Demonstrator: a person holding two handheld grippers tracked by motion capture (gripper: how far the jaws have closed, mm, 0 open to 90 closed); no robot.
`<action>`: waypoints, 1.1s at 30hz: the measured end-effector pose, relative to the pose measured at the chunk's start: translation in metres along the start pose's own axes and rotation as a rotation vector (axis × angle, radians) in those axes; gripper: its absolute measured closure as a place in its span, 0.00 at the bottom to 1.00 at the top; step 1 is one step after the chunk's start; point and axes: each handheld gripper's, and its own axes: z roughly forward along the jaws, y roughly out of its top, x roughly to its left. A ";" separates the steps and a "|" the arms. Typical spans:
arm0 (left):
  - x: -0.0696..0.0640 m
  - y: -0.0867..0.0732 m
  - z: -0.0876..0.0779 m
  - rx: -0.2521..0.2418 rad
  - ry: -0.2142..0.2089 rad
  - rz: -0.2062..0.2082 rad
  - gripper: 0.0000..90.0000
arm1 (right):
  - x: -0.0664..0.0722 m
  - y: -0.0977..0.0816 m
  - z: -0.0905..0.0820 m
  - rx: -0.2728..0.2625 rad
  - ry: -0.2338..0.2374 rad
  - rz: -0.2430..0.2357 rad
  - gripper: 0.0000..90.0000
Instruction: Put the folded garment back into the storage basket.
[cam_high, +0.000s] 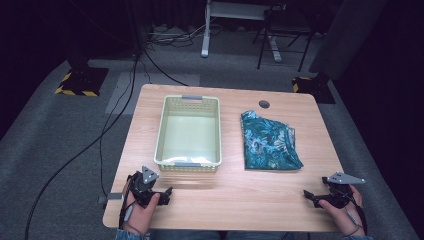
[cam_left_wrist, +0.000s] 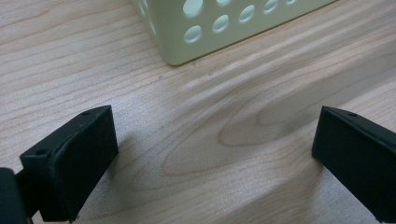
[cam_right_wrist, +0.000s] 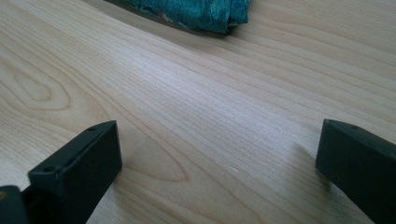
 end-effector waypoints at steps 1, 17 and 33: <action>0.000 0.000 0.000 0.001 0.000 0.001 0.00 | 0.000 0.000 0.000 0.000 0.000 0.000 0.00; -0.001 0.000 0.000 0.000 -0.001 0.004 0.00 | -0.001 0.001 0.001 0.002 0.003 -0.008 0.00; -0.001 0.000 0.000 0.000 -0.002 0.003 0.00 | -0.002 0.002 0.001 0.001 0.010 -0.008 0.01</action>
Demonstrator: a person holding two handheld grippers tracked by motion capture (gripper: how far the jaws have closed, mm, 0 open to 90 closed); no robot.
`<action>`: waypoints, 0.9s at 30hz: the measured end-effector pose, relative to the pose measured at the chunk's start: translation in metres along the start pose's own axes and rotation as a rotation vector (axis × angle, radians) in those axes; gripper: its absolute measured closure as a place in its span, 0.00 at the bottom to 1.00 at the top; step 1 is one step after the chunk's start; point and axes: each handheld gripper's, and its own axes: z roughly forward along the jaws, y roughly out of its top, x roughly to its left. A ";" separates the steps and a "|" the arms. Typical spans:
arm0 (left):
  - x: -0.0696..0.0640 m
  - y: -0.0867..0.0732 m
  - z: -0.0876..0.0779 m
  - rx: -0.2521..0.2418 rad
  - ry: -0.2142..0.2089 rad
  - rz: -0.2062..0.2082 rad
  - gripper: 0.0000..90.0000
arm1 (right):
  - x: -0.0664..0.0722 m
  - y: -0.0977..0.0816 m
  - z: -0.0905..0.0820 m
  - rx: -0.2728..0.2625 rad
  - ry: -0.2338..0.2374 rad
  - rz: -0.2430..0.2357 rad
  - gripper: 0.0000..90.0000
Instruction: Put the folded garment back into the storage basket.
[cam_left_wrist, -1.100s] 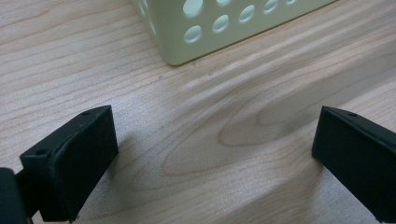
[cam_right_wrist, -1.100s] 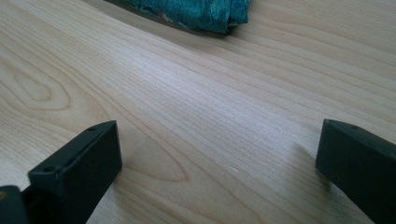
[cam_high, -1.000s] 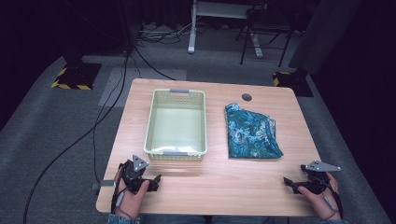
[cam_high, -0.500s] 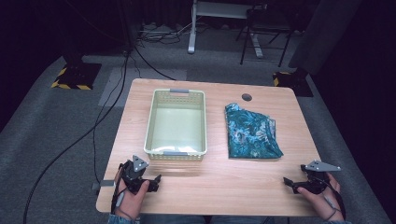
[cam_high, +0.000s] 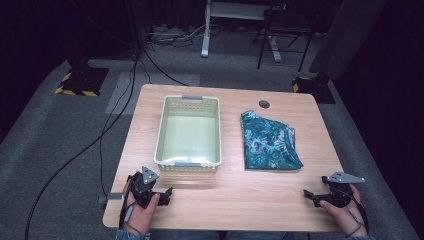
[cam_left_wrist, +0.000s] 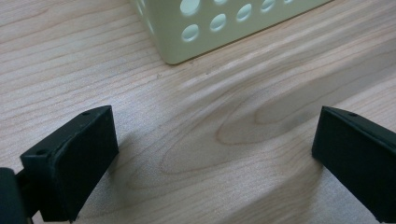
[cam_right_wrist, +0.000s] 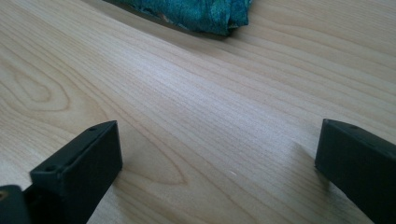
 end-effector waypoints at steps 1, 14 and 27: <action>0.000 0.000 0.000 0.001 0.000 -0.001 0.00 | -0.001 0.000 0.000 -0.003 0.000 -0.002 0.02; 0.000 0.000 0.000 0.000 0.001 -0.001 0.00 | 0.001 0.009 -0.016 -0.076 -0.010 -0.018 0.03; 0.000 0.000 0.000 0.000 0.002 -0.001 0.00 | 0.010 0.028 -0.041 -0.160 -0.023 -0.027 0.04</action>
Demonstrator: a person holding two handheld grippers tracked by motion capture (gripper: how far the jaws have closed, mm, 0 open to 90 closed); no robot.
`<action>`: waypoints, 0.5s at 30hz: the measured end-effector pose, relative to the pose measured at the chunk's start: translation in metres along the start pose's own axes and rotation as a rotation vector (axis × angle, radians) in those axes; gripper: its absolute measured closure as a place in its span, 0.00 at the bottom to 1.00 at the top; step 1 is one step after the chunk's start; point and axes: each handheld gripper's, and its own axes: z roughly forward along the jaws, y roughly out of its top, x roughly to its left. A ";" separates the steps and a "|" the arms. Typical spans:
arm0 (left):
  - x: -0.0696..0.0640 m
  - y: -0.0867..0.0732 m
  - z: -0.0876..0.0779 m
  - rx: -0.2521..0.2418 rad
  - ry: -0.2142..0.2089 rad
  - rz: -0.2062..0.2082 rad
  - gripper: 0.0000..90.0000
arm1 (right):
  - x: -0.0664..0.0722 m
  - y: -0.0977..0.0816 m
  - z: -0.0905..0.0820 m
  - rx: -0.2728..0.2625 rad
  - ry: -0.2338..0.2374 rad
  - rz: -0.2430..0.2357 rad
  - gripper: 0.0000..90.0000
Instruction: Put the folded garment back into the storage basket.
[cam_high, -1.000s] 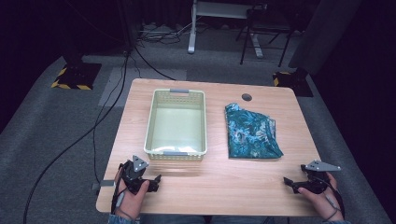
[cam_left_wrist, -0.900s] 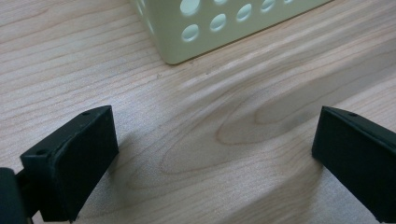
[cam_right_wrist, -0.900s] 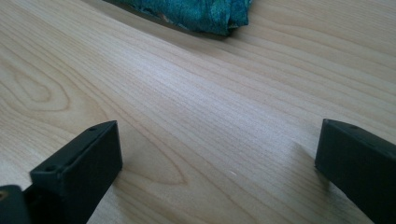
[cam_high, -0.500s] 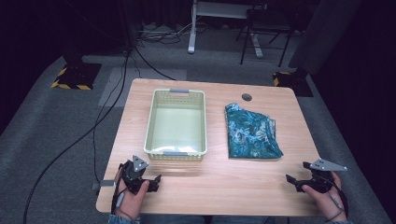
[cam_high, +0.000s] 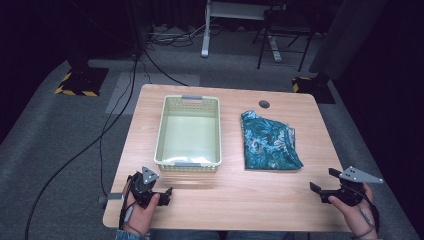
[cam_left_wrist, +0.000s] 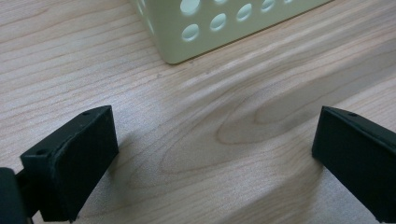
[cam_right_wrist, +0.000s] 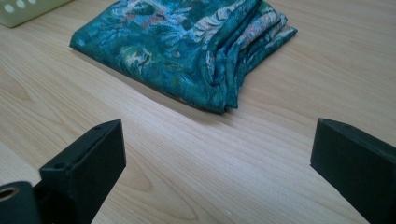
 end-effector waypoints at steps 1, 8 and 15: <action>0.000 0.000 0.000 0.000 0.000 0.000 0.00 | 0.000 0.000 0.000 0.000 0.000 0.000 0.04; 0.000 0.000 0.000 0.001 0.001 -0.001 0.00 | 0.003 0.012 -0.008 -0.044 -0.012 -0.013 0.04; 0.000 0.000 0.000 0.001 0.000 -0.001 0.00 | 0.003 0.018 -0.011 -0.073 -0.027 -0.016 0.04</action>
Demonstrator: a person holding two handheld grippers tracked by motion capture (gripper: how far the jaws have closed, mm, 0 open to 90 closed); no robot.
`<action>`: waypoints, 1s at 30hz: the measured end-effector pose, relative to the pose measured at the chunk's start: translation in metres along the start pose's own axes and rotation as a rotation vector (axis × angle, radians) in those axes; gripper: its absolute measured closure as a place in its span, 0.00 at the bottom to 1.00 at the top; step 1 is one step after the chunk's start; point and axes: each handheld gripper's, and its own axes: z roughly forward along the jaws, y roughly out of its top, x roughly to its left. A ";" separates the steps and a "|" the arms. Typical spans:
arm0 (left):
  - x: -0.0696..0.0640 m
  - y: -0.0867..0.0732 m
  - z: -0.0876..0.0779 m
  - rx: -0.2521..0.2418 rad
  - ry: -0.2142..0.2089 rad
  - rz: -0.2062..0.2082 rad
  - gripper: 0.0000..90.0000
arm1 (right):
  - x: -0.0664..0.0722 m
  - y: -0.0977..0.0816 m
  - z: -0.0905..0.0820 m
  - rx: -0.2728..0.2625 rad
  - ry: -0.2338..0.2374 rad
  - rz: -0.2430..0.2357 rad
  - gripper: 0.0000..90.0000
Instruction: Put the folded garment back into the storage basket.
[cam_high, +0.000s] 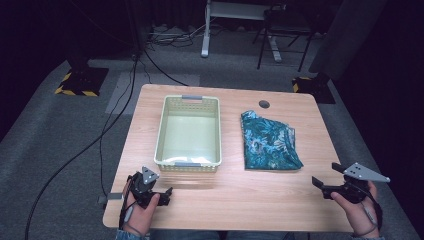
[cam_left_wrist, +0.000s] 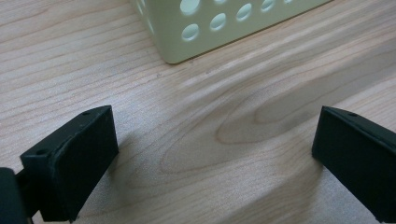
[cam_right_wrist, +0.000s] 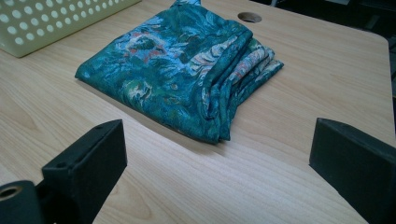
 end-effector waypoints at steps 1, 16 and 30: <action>0.000 0.000 0.000 0.000 0.000 0.000 0.00 | 0.000 0.001 0.000 -0.003 -0.001 -0.001 0.04; 0.000 0.000 0.000 0.000 -0.001 0.000 0.00 | 0.003 0.011 -0.004 -0.053 0.002 -0.012 0.04; 0.000 0.000 0.000 -0.001 0.001 -0.004 0.00 | 0.005 0.025 0.009 -0.052 0.024 -0.028 0.04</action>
